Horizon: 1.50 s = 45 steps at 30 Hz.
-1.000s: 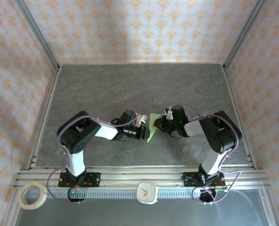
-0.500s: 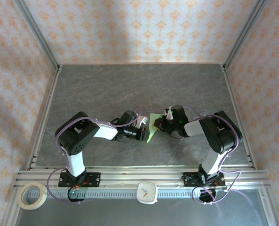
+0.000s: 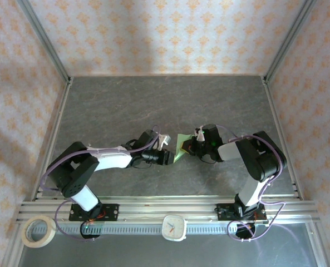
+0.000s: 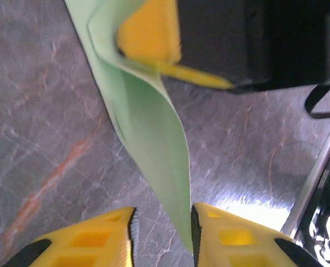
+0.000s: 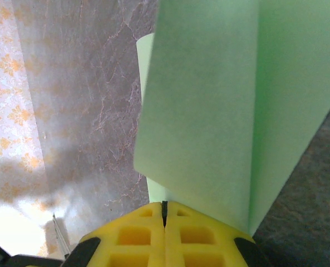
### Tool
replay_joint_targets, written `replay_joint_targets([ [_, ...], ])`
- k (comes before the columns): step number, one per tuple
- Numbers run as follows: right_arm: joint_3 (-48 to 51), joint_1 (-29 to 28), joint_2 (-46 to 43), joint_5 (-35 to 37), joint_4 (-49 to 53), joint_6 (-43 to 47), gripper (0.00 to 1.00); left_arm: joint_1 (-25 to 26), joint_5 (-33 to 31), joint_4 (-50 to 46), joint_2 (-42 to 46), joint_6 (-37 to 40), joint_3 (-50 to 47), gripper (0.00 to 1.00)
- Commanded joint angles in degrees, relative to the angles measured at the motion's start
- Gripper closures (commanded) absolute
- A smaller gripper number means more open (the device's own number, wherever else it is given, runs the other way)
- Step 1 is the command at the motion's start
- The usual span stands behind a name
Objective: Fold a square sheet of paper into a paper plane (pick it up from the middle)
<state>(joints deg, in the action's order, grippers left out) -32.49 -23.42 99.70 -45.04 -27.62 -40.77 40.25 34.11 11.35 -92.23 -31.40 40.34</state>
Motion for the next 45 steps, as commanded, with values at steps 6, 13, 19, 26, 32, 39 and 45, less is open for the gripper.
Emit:
replay_joint_targets([
  [6,0.5,-0.1,3.5,10.1,7.8,1.8,1.0,0.2,0.6,-1.0,-2.3,-1.7,6.5,0.88],
  [13,0.4,-0.1,3.2,10.4,8.2,1.9,1.0,0.2,1.2,0.8,0.9,-2.3,4.5,0.94],
  [19,0.5,-0.2,2.9,10.2,8.4,2.0,1.0,1.7,9.8,0.2,-8.3,-1.5,11.8,1.0],
  [26,0.6,-0.2,2.7,10.1,8.4,1.9,1.0,2.3,8.7,-2.7,-14.0,0.2,15.4,1.0],
  [32,0.4,-0.3,2.8,10.0,8.6,2.0,1.0,2.3,7.5,-1.6,-15.3,-0.5,13.0,1.0],
  [39,0.7,-0.3,2.9,10.0,8.5,2.1,1.0,2.3,7.7,2.3,-14.1,-2.5,7.2,1.0],
  [45,0.8,-0.2,3.1,10.0,8.6,2.3,1.0,2.5,10.4,5.2,-13.2,-3.4,4.3,1.0],
])
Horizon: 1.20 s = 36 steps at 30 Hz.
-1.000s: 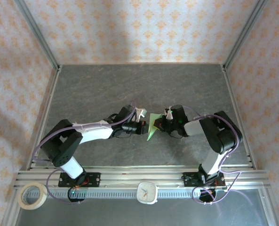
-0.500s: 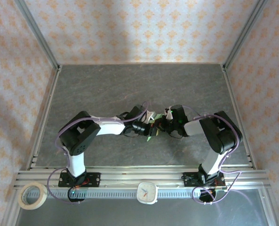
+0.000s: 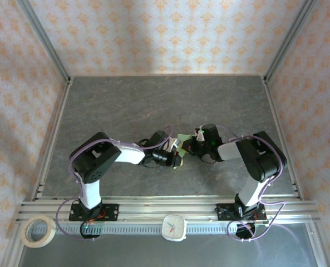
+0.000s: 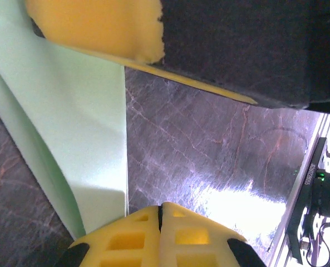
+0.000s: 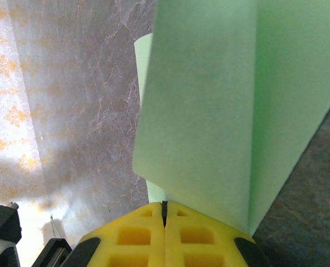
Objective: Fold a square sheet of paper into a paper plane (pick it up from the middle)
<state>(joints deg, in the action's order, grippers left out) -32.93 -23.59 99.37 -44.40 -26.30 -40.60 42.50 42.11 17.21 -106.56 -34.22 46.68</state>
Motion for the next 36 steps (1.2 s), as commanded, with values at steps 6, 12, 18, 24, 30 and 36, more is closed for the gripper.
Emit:
replay_joint_targets([
  [6,1.2,-0.1,3.4,9.4,7.3,2.1,1.0,0.7,2.5,-0.7,5.7,-0.6,-4.2,1.0],
  [12,1.4,-0.1,3.2,9.6,7.2,1.9,1.0,-0.3,-1.8,1.3,10.2,-1.8,-2.4,1.0],
  [18,1.2,0.0,3.2,9.3,7.2,2.0,1.0,-1.7,-1.8,1.1,4.4,-2.7,2.2,1.0],
  [24,1.2,0.0,2.9,9.3,7.4,1.9,1.0,-1.7,-1.1,1.3,0.1,-2.4,5.2,1.0],
  [30,1.5,-0.1,3.0,9.2,7.3,1.9,1.0,-1.7,-2.4,-0.4,-1.6,-1.5,6.5,1.0],
  [36,1.5,-0.1,3.1,9.1,7.2,2.0,1.0,-1.5,-2.6,-4.2,-2.6,-0.9,5.8,1.0],
])
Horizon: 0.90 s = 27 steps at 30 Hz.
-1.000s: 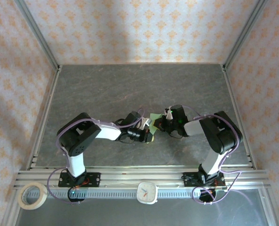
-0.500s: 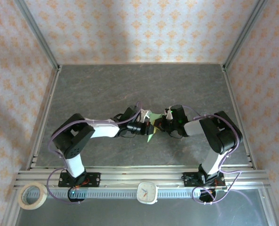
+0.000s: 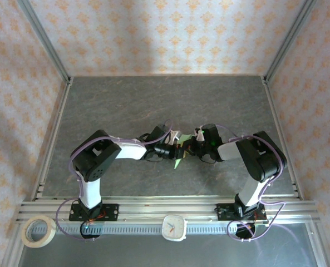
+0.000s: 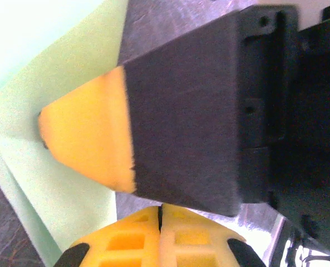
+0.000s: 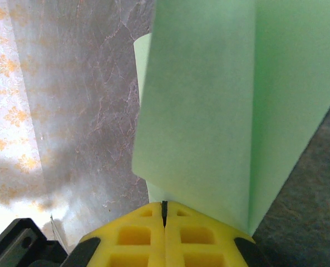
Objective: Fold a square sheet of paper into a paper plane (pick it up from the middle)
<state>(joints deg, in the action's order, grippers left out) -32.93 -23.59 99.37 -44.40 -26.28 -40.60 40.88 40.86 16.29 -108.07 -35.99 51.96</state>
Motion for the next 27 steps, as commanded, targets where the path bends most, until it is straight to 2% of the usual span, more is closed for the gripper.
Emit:
replay_joint_targets([
  [1,1.6,-0.1,3.2,9.2,7.1,1.9,1.0,0.3,-1.2,-3.6,-2.7,1.0,0.2,1.0],
  [14,1.8,-0.1,3.5,9.6,7.0,2.0,1.0,2.3,-1.7,-8.6,-1.9,2.4,-4.5,1.0],
  [18,1.8,-0.1,3.6,9.9,7.3,2.1,1.0,3.1,-2.7,-12.1,1.2,4.7,-4.8,1.0],
  [27,1.6,0.0,3.5,10.2,7.8,2.3,1.0,4.0,-1.9,-13.4,3.9,6.8,-8.0,1.0],
])
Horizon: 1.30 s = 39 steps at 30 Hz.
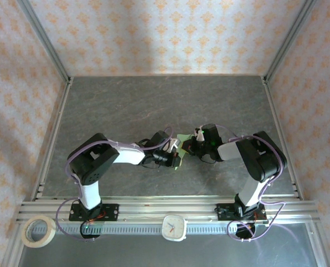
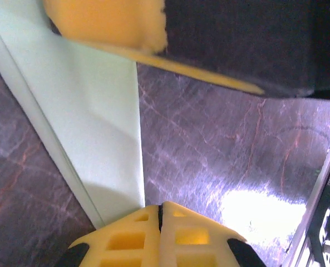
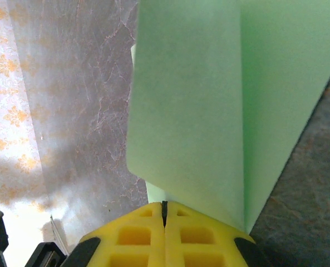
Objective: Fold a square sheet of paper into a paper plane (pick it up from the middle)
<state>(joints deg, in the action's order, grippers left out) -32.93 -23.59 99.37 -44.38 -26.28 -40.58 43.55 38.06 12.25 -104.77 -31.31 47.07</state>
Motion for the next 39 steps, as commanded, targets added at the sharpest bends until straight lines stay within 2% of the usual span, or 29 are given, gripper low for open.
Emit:
replay_joint_targets([
  [1,1.6,0.0,3.5,10.2,7.8,2.2,1.0,1.4,0.8,-9.7,0.9,2.3,-3.4,1.0],
  [18,1.8,-0.2,3.5,10.0,7.6,1.9,1.0,2.2,-1.7,-15.1,7.1,5.9,-8.0,1.0],
  [22,2.0,-0.2,3.1,10.0,7.6,1.8,1.0,2.1,-1.8,-13.1,11.1,4.8,-7.6,1.0],
  [27,2.2,-0.2,3.1,9.7,7.0,1.4,1.0,0.7,-0.3,-5.6,13.9,0.8,-5.8,1.0],
  [36,1.8,-0.6,2.8,8.7,6.3,0.5,1.0,-1.8,-0.1,4.0,3.5,-4.1,2.1,1.0],
  [39,1.4,-0.7,2.7,8.6,6.6,0.5,1.0,-1.9,-2.1,3.1,-0.1,-3.3,5.5,1.0],
])
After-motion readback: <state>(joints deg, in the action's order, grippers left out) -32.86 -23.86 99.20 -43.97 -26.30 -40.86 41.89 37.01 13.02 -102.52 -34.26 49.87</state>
